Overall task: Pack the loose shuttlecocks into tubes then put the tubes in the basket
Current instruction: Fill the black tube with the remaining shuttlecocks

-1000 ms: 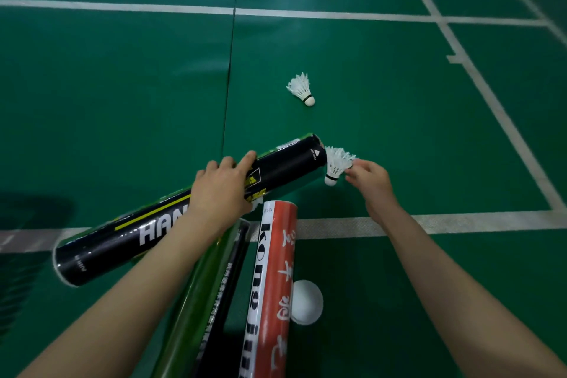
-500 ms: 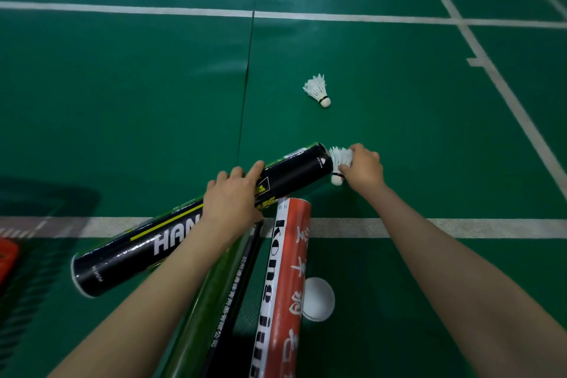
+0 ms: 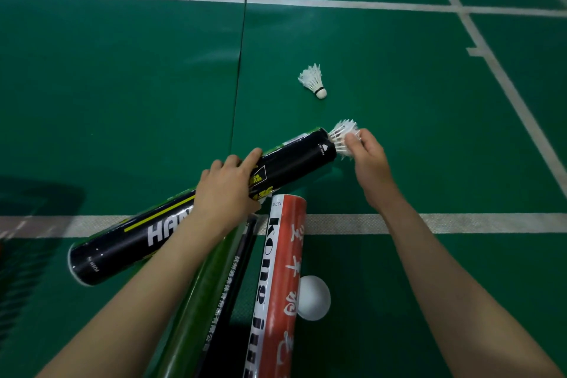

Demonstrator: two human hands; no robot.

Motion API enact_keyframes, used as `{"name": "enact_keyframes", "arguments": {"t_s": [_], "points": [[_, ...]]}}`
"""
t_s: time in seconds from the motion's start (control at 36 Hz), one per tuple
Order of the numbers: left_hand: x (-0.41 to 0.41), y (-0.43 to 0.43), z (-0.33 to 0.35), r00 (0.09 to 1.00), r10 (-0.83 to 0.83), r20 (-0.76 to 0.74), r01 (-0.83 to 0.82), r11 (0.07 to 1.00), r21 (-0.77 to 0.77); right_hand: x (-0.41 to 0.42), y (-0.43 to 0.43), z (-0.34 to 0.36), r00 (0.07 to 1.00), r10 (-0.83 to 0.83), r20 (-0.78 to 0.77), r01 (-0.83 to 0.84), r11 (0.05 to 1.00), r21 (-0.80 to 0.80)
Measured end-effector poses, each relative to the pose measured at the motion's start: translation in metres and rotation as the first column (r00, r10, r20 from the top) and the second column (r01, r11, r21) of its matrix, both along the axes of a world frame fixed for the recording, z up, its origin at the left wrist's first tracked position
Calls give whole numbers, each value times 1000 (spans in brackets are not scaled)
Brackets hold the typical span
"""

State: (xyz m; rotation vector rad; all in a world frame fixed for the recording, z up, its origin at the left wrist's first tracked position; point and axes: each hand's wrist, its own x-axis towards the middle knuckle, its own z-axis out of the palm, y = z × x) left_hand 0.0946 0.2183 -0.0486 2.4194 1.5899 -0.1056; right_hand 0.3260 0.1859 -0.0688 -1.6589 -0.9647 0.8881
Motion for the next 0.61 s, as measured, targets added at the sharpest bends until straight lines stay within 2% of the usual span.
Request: {"name": "enact_keyframes", "arguments": {"t_s": [0.08, 0.17, 0.25, 0.31, 0.5, 0.61], "points": [[0, 0, 3, 998, -38, 54, 37, 999, 12, -4, 3, 4, 1000, -6, -29, 5, 1000, -25], [0, 2, 6, 995, -61, 76, 59, 998, 23, -7, 7, 8, 996, 14, -92, -11, 999, 36], [0, 5, 9, 995, -39, 87, 37, 999, 26, -6, 12, 5, 983, 96, -156, -84, 993, 86], [2, 7, 9, 995, -30, 91, 28, 999, 26, -10, 16, 3, 971, 142, -192, -133, 989, 58], [9, 23, 2, 1000, -29, 3, 29, 996, 83, -15, 25, -3, 964, 193, -184, -201, 979, -23], [17, 36, -2, 1000, -8, 25, 7, 999, 53, -4, 41, -5, 966, 210, -150, -214, 977, -9]]}}
